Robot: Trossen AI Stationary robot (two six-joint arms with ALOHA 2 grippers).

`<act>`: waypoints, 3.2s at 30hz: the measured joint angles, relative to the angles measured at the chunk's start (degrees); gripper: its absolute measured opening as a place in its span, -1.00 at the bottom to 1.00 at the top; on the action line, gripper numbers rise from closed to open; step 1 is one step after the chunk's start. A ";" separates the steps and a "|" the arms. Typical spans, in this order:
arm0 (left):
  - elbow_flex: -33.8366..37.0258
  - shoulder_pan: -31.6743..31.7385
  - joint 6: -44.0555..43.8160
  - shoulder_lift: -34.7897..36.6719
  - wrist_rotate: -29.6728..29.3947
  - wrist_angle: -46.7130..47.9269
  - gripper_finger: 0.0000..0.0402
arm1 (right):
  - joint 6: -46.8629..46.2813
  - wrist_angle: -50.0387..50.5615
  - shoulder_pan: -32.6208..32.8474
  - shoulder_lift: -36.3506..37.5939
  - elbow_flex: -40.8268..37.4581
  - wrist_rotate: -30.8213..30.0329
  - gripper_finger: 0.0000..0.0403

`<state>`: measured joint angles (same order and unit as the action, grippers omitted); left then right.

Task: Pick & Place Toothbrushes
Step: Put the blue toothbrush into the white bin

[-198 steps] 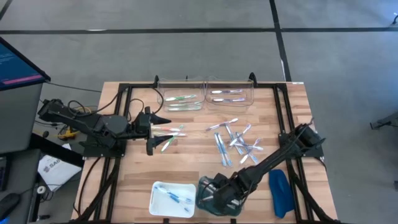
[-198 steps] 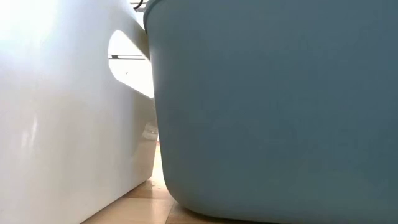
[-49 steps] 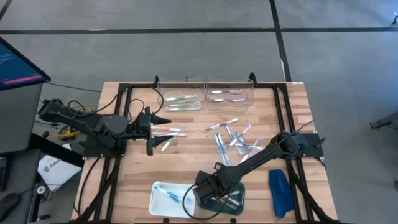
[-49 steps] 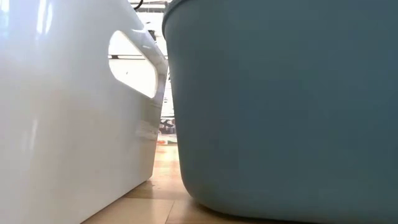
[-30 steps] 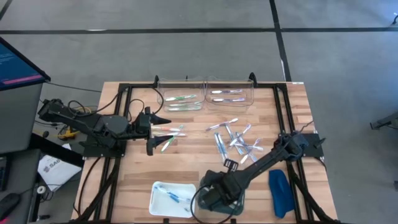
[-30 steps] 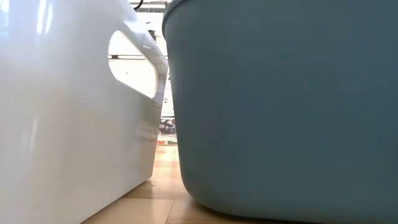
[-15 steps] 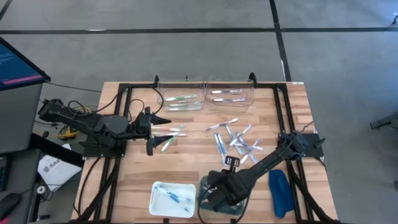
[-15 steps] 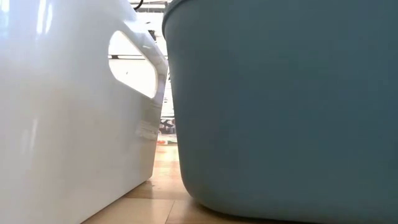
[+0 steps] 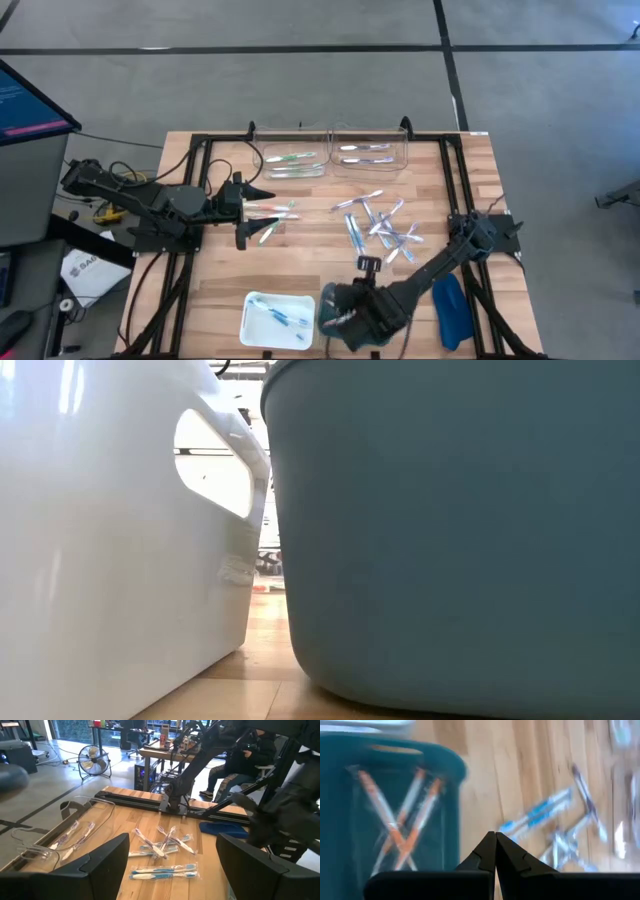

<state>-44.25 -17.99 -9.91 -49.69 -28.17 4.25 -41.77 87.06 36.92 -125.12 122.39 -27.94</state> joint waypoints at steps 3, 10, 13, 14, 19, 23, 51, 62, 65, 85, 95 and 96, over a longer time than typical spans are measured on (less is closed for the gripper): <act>0.00 -0.01 0.00 0.00 0.00 0.00 0.46 | 3.23 -3.61 1.39 -0.02 0.00 -2.13 -1.00; 0.00 0.01 0.00 -0.35 0.01 0.10 0.46 | 0.90 0.15 2.86 -0.02 -0.01 -7.47 -1.00; 0.00 0.00 0.00 -0.35 0.14 -0.07 0.46 | -1.78 3.15 2.85 -0.02 -0.05 -8.13 -1.00; 0.00 0.01 0.00 -0.50 0.17 -0.09 0.46 | -1.82 2.94 2.85 -0.02 -0.31 -8.17 -1.00; 0.00 -0.01 0.00 -0.59 0.23 -0.17 0.46 | -1.80 2.74 2.82 -0.07 -2.72 -8.53 -1.00; 0.00 -0.01 0.00 -0.61 0.33 -0.17 0.46 | -1.82 0.68 2.59 -0.09 -5.39 -8.41 -1.00; -0.02 1.01 0.92 -1.22 0.40 -1.36 0.46 | -11.83 -30.73 0.13 41.39 -55.16 -17.45 -1.00; -0.04 7.33 6.25 -10.46 0.38 -8.82 0.46 | -1.68 -32.90 -4.42 49.60 -57.52 -32.74 -1.00; -0.02 9.33 6.27 -14.71 0.40 -11.52 0.46 | -2.22 -32.17 -6.43 50.28 -58.62 -34.55 -1.00; -0.02 13.45 -0.68 -23.49 20.26 -15.63 0.46 | -2.76 -44.29 -13.13 49.81 -58.88 -29.89 -1.00; -0.02 13.35 0.66 -23.06 27.07 -16.02 0.46 | -2.60 -45.70 -16.90 47.50 -58.90 -15.27 -1.00; -0.02 13.35 0.66 -23.06 27.05 -16.04 0.46 | -2.51 -45.99 -17.22 46.75 -58.86 -15.17 -1.00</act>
<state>-44.27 -4.64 -9.26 -72.75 -1.13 -11.79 -44.28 41.07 19.70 -78.37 63.53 -43.11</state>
